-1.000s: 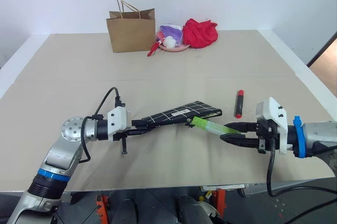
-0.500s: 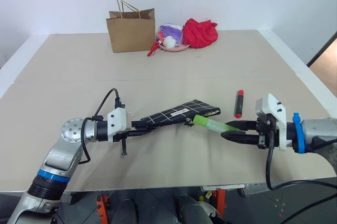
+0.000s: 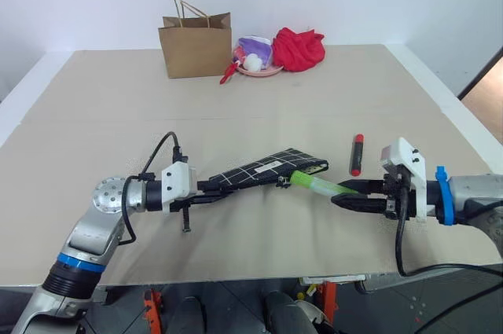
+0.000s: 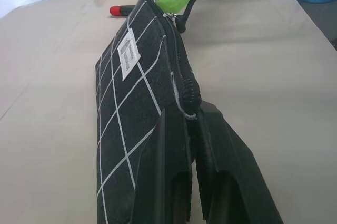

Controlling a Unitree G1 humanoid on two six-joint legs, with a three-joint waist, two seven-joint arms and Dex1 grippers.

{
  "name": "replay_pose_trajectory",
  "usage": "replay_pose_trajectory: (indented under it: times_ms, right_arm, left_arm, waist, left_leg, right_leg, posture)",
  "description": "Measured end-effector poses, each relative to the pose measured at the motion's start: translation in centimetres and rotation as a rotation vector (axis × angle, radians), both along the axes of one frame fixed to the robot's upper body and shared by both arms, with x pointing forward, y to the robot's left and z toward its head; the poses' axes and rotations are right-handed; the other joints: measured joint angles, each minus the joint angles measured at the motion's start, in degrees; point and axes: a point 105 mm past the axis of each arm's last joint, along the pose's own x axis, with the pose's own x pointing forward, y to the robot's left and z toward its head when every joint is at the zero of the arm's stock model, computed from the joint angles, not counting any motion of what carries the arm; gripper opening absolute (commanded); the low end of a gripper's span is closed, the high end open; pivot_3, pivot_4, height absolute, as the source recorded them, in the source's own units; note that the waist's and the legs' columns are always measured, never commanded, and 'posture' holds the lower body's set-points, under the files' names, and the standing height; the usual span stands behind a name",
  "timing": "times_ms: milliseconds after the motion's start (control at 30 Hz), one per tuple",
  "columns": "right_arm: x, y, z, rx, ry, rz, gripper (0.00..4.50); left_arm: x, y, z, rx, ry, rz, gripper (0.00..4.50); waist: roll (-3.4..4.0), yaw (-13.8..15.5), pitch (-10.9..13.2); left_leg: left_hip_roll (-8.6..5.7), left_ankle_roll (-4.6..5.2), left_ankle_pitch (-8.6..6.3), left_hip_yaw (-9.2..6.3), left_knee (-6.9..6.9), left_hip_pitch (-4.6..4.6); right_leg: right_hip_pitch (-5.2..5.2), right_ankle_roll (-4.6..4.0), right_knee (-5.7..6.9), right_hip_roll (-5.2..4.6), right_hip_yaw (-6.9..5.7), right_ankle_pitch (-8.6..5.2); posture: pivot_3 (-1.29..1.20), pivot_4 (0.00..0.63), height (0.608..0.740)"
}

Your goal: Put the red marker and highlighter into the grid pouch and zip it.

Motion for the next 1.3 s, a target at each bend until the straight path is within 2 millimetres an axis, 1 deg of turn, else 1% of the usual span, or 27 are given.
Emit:
replay_pose_trajectory:
  times_ms: [200, 400, 567, 733, 900, 1100, 1167, 1300]
  right_arm:
    - [0.3, 0.3, 0.3, 0.019, 0.055, 0.000, 1.09]
    - [0.5, 1.3, 0.8, 0.009, 0.110, 0.029, 1.09]
    - [1.0, 1.5, 0.3, -0.018, 0.151, 0.014, 1.09]
    - [1.9, 0.7, -0.5, -0.052, 0.159, -0.042, 1.09]
    - [2.6, -0.1, -0.5, -0.068, 0.123, -0.069, 1.09]
    - [2.9, -0.3, -0.4, -0.086, 0.089, -0.058, 1.09]
    - [3.0, 0.0, -0.5, -0.094, 0.090, -0.048, 1.09]
    - [3.5, 1.5, -0.1, -0.068, 0.077, -0.015, 1.09]
  left_arm:
    - [-0.1, 0.0, -0.2, -0.001, 0.004, 0.001, 0.00]
    - [-0.2, -0.1, -0.3, -0.001, 0.006, -0.005, 0.00]
    - [-0.2, -0.1, -0.4, 0.000, 0.003, -0.007, 0.00]
    - [-0.3, -0.1, -0.5, -0.001, 0.007, -0.002, 0.00]
    - [-0.2, -0.1, -0.5, -0.004, 0.008, 0.006, 0.00]
    - [-0.2, -0.1, -0.5, -0.004, 0.009, 0.007, 0.00]
    - [-0.2, -0.1, -0.5, -0.004, 0.009, 0.005, 0.00]
    - [-0.2, -0.3, -0.4, -0.003, 0.005, -0.004, 0.00]
  waist:
    - [0.00, 0.00, 0.00]
    - [0.01, -0.03, 0.00]
    - [0.01, 0.01, 0.00]
    - [0.01, 0.01, 0.00]
    - [0.01, 0.00, 0.00]
    - [0.01, 0.00, 0.00]
    - [0.02, -0.03, 0.00]
    - [0.02, -0.07, 0.01]
  left_leg:
    - [0.00, 0.00, 0.00, 0.00, -0.01, -0.01]
    - [0.00, 0.00, 0.00, 0.01, -0.01, -0.01]
    - [0.00, 0.00, 0.00, 0.01, -0.01, -0.03]
    - [0.00, 0.00, 0.00, 0.01, -0.02, -0.04]
    - [0.00, 0.00, 0.00, 0.01, -0.02, -0.04]
    - [0.00, 0.00, 0.00, 0.01, -0.02, -0.04]
    - [0.00, 0.00, 0.00, 0.01, -0.02, -0.04]
    - [0.00, 0.00, 0.00, 0.01, -0.02, -0.04]
  right_leg:
    - [-0.01, 0.00, 0.00, 0.00, 0.01, 0.00]
    - [-0.02, -0.01, 0.00, 0.00, 0.01, 0.00]
    - [-0.04, -0.01, 0.00, 0.00, 0.00, -0.02]
    - [-0.05, -0.01, 0.00, 0.00, 0.00, -0.03]
    - [-0.06, 0.00, 0.00, 0.00, 0.00, -0.03]
    - [-0.06, 0.00, 0.00, 0.00, 0.00, -0.03]
    - [-0.06, 0.00, 0.00, 0.00, 0.00, -0.03]
    - [-0.06, 0.00, 0.00, 0.00, 0.00, -0.01]
  posture:
    - [0.00, 0.150, 0.740]
    - [0.00, 0.150, 0.740]
    - [0.00, 0.150, 0.740]
    - [0.00, 0.150, 0.740]
    - [0.00, 0.150, 0.740]
    - [0.00, 0.150, 0.740]
    - [0.00, 0.150, 0.740]
    - [0.00, 0.150, 0.740]
